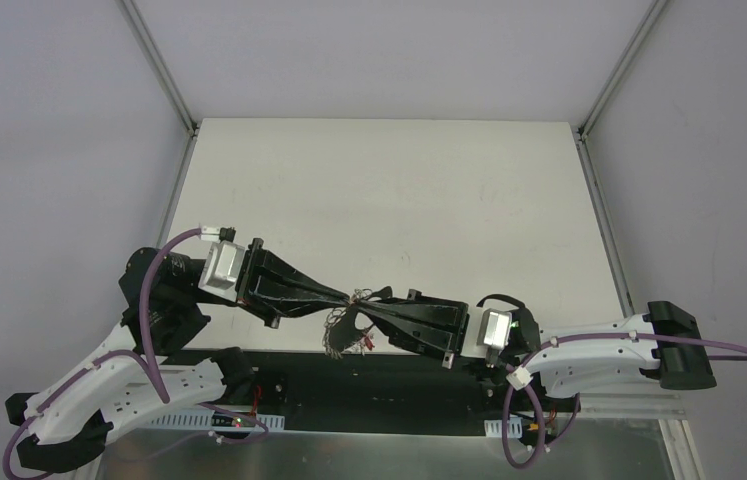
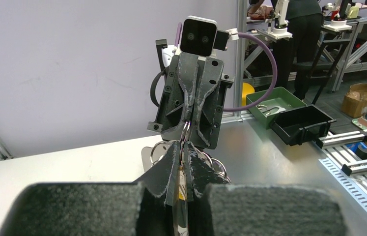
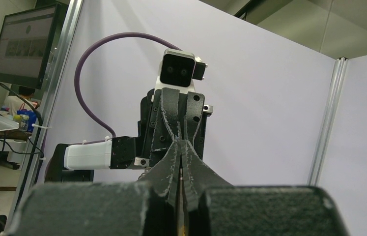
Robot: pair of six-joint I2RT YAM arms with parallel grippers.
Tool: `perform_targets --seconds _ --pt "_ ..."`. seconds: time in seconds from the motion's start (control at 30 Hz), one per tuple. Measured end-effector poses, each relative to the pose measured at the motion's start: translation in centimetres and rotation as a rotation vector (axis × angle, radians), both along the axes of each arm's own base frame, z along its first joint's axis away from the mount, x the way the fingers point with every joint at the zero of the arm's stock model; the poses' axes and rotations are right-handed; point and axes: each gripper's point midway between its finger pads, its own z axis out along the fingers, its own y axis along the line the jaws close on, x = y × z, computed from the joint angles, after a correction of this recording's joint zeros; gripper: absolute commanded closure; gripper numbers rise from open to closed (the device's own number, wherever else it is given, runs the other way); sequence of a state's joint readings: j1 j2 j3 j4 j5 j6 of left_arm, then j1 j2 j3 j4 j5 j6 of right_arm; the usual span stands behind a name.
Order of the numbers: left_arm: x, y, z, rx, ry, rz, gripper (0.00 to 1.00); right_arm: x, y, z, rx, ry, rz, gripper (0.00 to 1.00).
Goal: Put the keys on the keyring
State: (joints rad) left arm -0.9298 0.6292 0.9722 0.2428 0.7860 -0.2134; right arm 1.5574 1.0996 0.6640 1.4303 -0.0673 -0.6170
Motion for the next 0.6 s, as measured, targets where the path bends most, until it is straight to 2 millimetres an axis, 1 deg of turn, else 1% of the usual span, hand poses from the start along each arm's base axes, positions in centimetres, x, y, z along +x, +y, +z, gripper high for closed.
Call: perform_targets --seconds 0.23,0.3,0.43,0.6 --pt "0.0 0.0 0.0 0.002 0.011 -0.003 1.0 0.7 -0.1 0.0 0.003 0.031 -0.021 1.0" --pt "0.0 0.0 -0.1 0.005 0.016 0.002 1.0 0.9 -0.1 0.0 0.0 0.046 -0.028 0.88" --pt "0.3 -0.1 -0.5 0.02 0.033 0.011 1.0 1.2 -0.4 0.1 -0.01 0.07 -0.034 0.72" --pt "0.8 -0.2 -1.3 0.05 0.067 0.039 1.0 1.8 -1.5 0.3 -0.029 0.102 -0.048 0.62"
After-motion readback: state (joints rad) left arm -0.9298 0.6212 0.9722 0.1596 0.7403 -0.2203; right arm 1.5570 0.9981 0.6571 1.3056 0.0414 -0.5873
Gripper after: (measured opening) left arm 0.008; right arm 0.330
